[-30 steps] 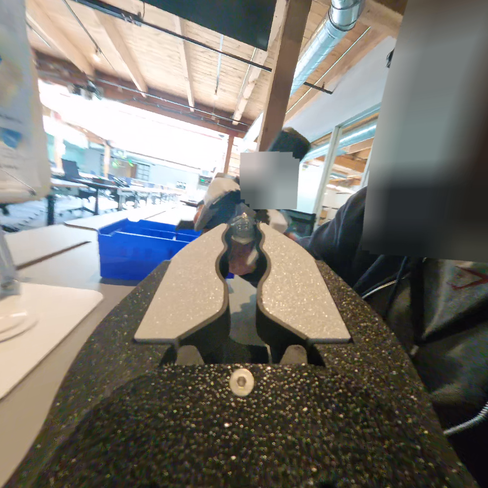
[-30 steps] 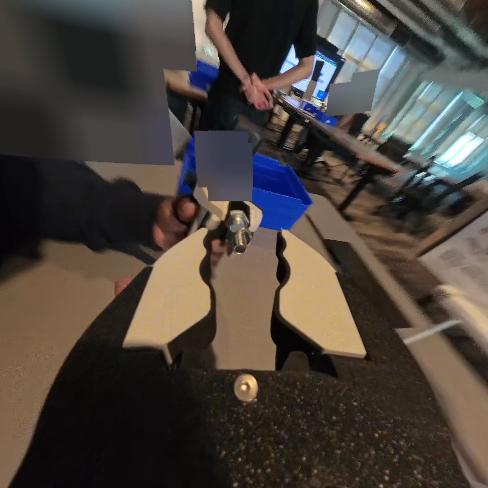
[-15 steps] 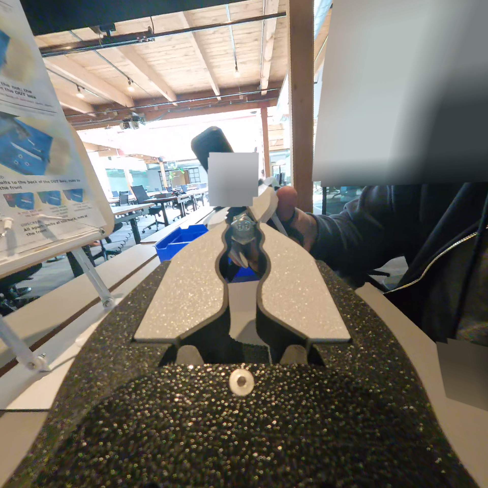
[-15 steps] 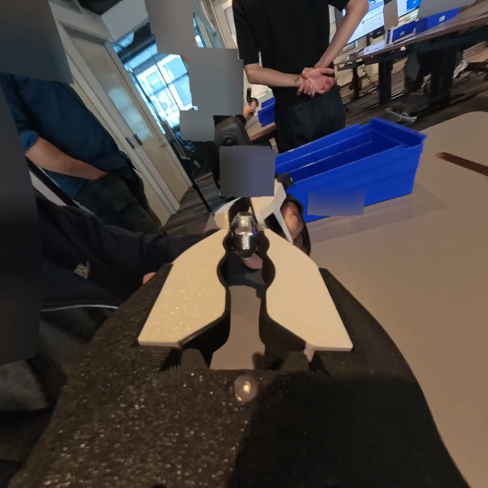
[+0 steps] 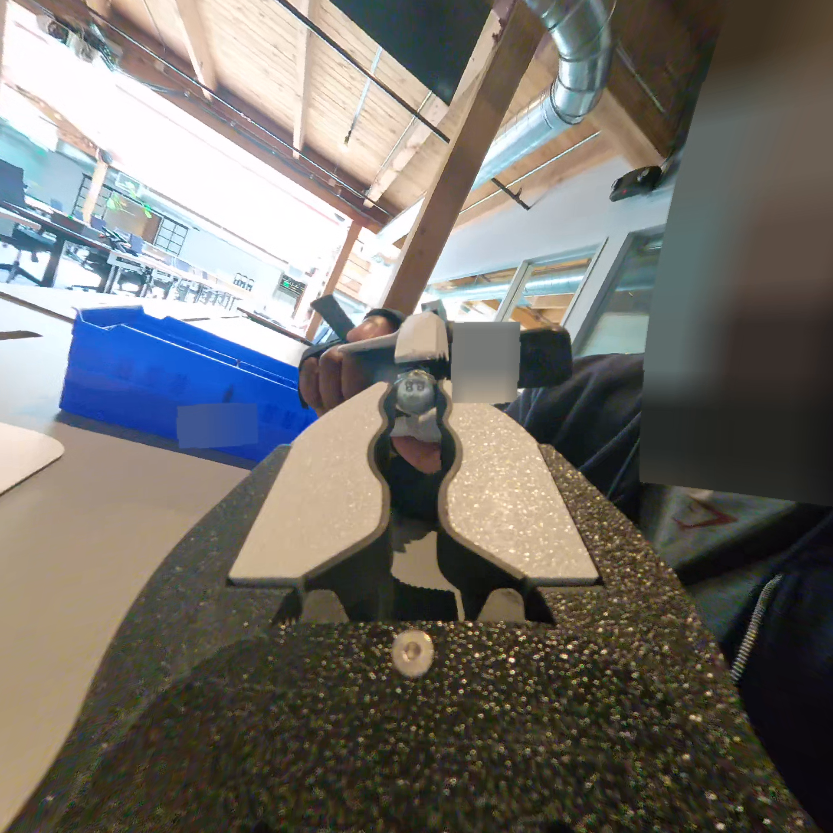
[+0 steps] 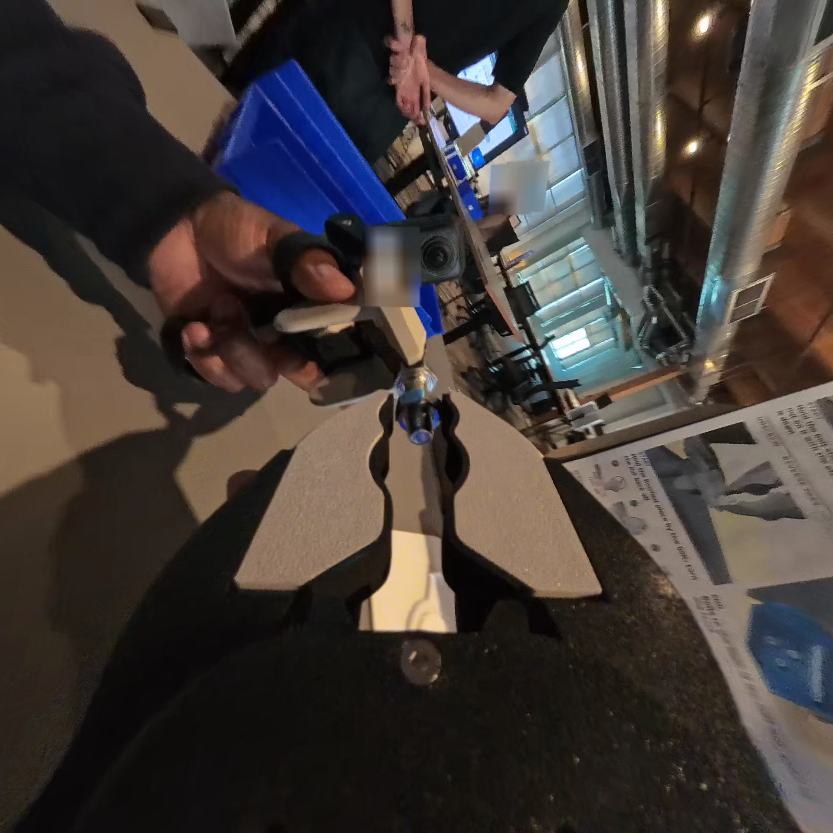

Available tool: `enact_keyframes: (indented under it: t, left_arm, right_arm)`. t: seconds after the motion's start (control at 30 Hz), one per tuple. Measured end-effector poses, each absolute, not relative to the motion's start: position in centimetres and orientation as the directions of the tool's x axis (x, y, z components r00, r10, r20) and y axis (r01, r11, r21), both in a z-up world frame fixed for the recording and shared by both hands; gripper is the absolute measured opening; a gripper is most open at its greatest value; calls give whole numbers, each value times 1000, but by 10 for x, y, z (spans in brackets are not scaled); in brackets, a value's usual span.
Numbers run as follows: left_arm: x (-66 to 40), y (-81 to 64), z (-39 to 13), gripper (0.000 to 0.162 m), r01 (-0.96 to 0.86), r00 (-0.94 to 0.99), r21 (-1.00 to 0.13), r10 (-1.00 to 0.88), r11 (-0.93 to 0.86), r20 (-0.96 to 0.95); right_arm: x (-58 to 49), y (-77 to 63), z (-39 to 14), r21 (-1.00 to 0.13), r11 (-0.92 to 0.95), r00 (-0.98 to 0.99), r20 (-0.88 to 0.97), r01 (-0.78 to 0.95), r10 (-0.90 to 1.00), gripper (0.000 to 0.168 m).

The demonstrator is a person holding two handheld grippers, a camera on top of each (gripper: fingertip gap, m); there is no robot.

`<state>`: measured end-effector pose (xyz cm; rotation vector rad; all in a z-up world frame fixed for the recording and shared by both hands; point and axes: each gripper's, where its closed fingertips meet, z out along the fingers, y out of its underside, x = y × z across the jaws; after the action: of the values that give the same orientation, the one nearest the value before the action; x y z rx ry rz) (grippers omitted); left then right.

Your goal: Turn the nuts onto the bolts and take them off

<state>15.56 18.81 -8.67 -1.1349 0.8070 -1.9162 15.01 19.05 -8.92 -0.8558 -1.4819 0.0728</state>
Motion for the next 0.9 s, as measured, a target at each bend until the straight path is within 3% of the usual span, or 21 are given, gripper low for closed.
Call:
enact_keyframes:
  t: [0.1,0.23,0.37,0.5,0.7,0.8,0.9]
  left_arm:
    - [156,189,-85,16,297,-240,-859,-903,-418,357]
    - [152,188,-77,16,316,-103,-925,-977,-211,188]
    - [148,187,-71,16,320,11,-946,-999,-43,49]
    - [144,183,-64,16,343,45,-939,-999,38,-24]
    - [148,178,-67,16,296,44,-951,-996,85,-75]
    - [149,180,-69,16,304,22,-952,-999,34,-29]
    - [151,182,-72,16,319,-55,-942,-994,-103,90]
  right_arm:
    - [148,187,-84,-745,582,177,653,327,736,36]
    - [148,188,-67,-969,203,162,225,140,961,49]
    - [145,182,-64,-985,-155,35,-152,75,988,49]
    - [142,179,-67,-938,-340,-26,-342,65,939,46]
    - [141,175,-70,-931,-360,-73,-364,59,929,18]
    - [142,178,-73,-968,-232,-29,-236,90,971,18]
    - [144,183,-77,-989,13,51,21,149,998,18]
